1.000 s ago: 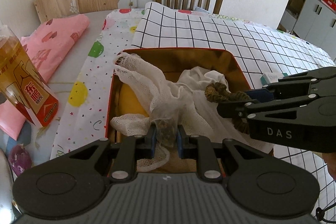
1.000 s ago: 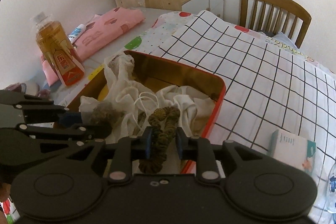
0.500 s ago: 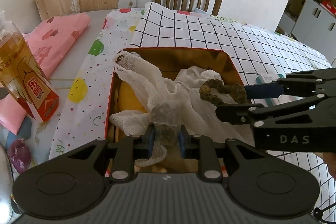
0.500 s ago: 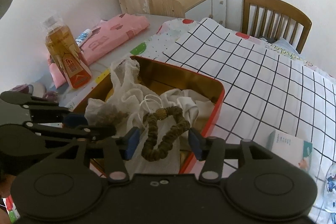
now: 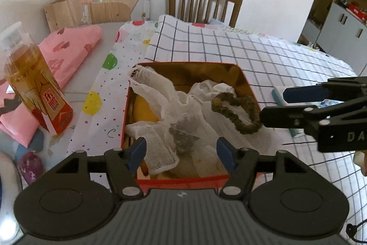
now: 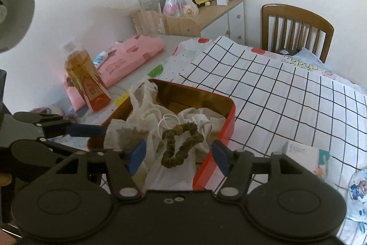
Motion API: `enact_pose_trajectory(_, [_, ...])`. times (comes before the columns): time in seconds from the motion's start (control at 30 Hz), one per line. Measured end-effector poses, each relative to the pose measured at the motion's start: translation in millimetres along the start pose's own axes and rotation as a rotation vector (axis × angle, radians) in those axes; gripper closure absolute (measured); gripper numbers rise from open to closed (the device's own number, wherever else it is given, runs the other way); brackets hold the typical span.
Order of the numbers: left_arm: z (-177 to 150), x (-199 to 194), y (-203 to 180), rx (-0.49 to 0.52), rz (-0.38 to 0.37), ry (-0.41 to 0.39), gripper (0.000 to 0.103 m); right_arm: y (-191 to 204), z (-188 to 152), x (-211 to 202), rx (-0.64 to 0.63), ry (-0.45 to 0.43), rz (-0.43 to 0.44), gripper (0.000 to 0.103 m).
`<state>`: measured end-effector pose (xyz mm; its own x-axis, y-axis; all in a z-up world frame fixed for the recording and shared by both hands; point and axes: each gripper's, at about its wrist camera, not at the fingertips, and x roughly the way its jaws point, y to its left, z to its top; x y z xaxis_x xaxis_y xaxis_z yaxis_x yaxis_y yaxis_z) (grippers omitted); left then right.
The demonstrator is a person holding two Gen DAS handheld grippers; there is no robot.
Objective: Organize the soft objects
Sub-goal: 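Open the right tool to drop the scrunchie while the left tool releases the pouch, then move both tools back toward the clear bag and blue labubu bag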
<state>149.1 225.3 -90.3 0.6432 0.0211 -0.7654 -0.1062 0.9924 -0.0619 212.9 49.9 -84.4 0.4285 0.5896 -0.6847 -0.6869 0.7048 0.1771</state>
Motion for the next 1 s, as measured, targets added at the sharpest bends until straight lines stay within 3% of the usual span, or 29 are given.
enact_pose_trajectory(0.37, [4.9,-45.2,-21.1,0.021,-0.036,-0.078,0.035,-12.7,-11.7,-68.0,0.051,-0.072,0.012,0.027])
enact_pose_trajectory(0.5, [8.2,-57.9,-35.7,0.038,-0.077,-0.112,0.026,-25.8,-20.8,-95.4,0.092,-0.098,-0.005,0.023])
enact_pose_trajectory(0.67, [12.9,-65.5,-59.0,0.065,-0.131,-0.141,0.026,-48.6,-36.9,-124.3,0.162,-0.118,-0.05,0.017])
enact_pose_trajectory(0.77, [15.0,-66.0,-75.9,0.1,-0.159,-0.152,0.018,-61.2,-49.0,-136.8,0.189,-0.122,-0.085,0.014])
enact_pose_trajectory(1.0, [15.4,-54.7,-116.8,0.176,-0.228,-0.156,0.018,-98.0,-78.6,-163.9,0.255,-0.127,-0.191,0.008])
